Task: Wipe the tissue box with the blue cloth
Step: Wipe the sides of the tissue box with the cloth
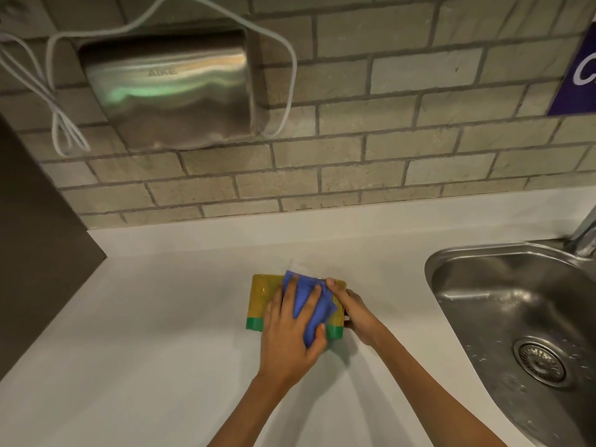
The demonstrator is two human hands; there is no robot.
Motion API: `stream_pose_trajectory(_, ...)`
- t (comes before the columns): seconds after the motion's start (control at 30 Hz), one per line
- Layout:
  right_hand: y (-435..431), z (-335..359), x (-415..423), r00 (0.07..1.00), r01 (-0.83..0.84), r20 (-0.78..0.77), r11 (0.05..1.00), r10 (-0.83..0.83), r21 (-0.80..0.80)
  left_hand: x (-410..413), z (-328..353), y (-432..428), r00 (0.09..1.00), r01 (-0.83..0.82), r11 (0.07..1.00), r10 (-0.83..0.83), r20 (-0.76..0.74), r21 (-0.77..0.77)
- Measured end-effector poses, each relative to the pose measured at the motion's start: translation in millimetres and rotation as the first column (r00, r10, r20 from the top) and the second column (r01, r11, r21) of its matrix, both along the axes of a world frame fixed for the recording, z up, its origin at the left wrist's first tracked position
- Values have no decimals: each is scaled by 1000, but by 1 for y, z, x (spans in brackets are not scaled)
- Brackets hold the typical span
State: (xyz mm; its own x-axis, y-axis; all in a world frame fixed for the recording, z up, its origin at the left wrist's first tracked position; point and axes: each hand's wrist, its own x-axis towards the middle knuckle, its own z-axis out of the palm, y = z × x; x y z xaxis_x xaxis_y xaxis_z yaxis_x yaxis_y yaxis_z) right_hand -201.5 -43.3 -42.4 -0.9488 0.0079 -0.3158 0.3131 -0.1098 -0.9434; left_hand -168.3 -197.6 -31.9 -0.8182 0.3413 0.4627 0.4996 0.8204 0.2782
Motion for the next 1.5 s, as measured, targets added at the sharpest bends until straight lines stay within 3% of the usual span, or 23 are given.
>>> stream_pose_trajectory(0.07,0,0,0,1000,0,10,1000,0,-1,0,-6,-15,1000,-13,1000,13,4,-5)
stream_pose_trajectory(0.2,-3,0,0,1000,-3,30,1000,3,11,-12,10,0,958,-279,948,262,118,156)
stream_pose_trajectory(0.43,-2,-3,-1,999,40,26,999,-40,-10,7,-7,2,996,-87,996,87,9,14)
stream_pose_trajectory(0.63,-21,-6,-5,987,161,28,986,-160,-38,-19,0,9,901,-428,856,376,218,291)
stream_pose_trajectory(0.83,-26,-1,-5,965,260,-14,962,-260,77,14,-17,19,959,-259,911,202,201,321)
stream_pose_trajectory(1.0,-36,-1,-6,957,288,-12,953,-288,88,-11,-1,21,878,-473,757,367,306,451)
stream_pose_trajectory(1.1,-35,0,-9,945,326,-72,942,-320,84,-1,4,41,900,-432,790,350,259,435)
stream_pose_trajectory(1.27,-32,-3,-8,936,353,-43,931,-350,96,-6,-6,31,918,-390,803,300,259,451)
stream_pose_trajectory(1.37,-35,-1,-4,935,355,-13,932,-355,70,-32,0,18,878,-473,732,345,332,490)
stream_pose_trajectory(1.5,-44,0,2,924,373,-116,925,-364,73,-51,5,4,786,-608,578,342,515,544)
